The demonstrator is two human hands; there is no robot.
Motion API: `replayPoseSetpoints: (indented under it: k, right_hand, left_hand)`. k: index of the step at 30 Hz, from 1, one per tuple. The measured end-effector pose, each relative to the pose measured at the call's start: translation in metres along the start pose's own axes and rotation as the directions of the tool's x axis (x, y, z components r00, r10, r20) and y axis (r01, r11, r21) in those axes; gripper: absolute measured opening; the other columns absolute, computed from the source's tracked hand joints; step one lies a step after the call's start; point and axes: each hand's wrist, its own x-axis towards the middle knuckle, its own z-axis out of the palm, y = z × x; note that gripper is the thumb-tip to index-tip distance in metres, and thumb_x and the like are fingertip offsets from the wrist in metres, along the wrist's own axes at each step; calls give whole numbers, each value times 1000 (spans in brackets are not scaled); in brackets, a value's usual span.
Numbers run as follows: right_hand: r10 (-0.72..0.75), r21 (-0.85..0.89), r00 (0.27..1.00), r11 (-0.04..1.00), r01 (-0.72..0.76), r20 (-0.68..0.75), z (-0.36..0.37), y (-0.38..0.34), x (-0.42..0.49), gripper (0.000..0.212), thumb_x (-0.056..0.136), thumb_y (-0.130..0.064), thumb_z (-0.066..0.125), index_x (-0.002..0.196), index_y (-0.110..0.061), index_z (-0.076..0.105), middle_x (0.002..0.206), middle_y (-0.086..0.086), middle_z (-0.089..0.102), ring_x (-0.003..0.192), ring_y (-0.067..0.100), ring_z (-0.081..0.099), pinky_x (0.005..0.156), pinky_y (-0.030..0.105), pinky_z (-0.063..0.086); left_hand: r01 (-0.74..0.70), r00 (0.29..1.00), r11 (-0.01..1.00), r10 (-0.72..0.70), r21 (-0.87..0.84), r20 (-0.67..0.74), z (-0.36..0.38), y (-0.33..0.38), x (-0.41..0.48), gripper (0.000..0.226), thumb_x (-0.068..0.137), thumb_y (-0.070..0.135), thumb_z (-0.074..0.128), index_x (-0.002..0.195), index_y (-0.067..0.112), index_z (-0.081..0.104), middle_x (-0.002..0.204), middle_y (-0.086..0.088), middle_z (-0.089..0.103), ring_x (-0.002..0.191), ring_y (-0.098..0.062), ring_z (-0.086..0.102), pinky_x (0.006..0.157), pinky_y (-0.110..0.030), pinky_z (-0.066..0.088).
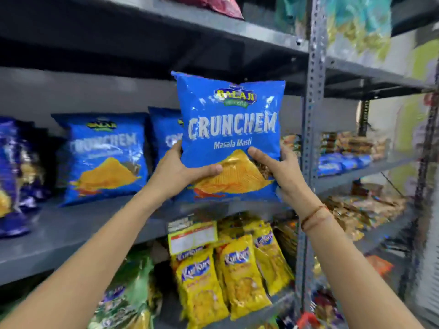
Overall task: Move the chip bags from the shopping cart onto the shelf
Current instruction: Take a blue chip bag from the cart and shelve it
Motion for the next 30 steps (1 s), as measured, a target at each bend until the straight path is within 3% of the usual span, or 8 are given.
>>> replayPoseSetpoints:
  k: [5, 7, 10, 16, 22, 25, 28, 30]
  right_hand:
    - [43, -144, 998, 989, -37, 36, 48, 28, 51, 93, 52, -58, 84, 126, -11, 54, 128, 10, 62, 117, 24, 60, 97, 41, 52]
    - [55, -160, 996, 986, -42, 75, 60, 40, 58, 80, 59, -52, 82, 121, -9, 56, 122, 9, 65, 110, 22, 63, 92, 35, 55]
    - [89, -158, 992, 985, -74, 93, 69, 56, 65, 74, 59, -50, 81, 118, -13, 57, 117, 7, 68, 108, 24, 65, 92, 43, 55]
    - [130, -142, 987, 983, -116, 94, 68, 104, 83, 107, 46, -72, 77, 130, -12, 48, 129, 7, 62, 117, 25, 60, 94, 48, 53]
    - [165, -195, 985, 969, -151, 53, 74, 94, 74, 75, 64, -50, 78, 124, -15, 52, 118, 1, 65, 109, 21, 63, 97, 42, 52]
    - [114, -268, 993, 957, -107, 10, 68, 86, 63, 72, 77, -42, 71, 136, -14, 40, 121, -2, 52, 110, 14, 51, 97, 33, 46]
    - [18, -327, 996, 944, -47, -91, 49, 72, 33, 67, 80, -44, 68, 135, -17, 41, 118, 6, 56, 104, 21, 55, 89, 35, 49]
    - [-39, -319, 986, 948, -15, -164, 28, 68, 6, 55, 80, -40, 69, 127, -20, 49, 113, 4, 59, 104, 18, 57, 83, 25, 46]
  left_hand:
    - [75, 994, 996, -71, 41, -89, -32, -30, 28, 100, 31, 69, 80, 117, 29, 52, 124, 4, 63, 113, -16, 59, 99, -44, 47]
    - [104, 990, 992, -96, 71, -101, -34, -42, 33, 94, 40, 56, 86, 121, 23, 50, 124, 3, 61, 112, -17, 58, 98, -40, 47]
    - [142, 983, 984, -128, 108, -129, -31, -61, 40, 86, 50, 41, 87, 124, 17, 49, 126, -2, 60, 115, -21, 56, 96, -38, 47]
    - [213, 976, 974, -208, 73, -72, -18, -86, 50, 106, 41, 57, 84, 131, 20, 43, 132, -1, 55, 119, -22, 53, 100, -45, 45]
    - [322, 945, 946, -320, 26, -60, -20, -97, 57, 117, 38, 59, 83, 137, 19, 33, 138, -2, 50, 121, -22, 51, 103, -44, 44]
    - [340, 928, 939, -327, 46, -180, -15, -83, 48, 119, 48, 53, 84, 144, 17, 22, 148, -6, 36, 131, -25, 39, 109, -44, 35]
    - [190, 924, 972, -130, 138, -359, 3, -66, 20, 88, 72, 38, 75, 142, 17, 26, 142, -8, 34, 132, -24, 35, 108, -38, 31]
    - [8, 915, 988, 56, 156, -400, 21, -58, -6, 69, 77, 35, 71, 135, 18, 38, 131, -4, 42, 124, -20, 43, 106, -41, 38]
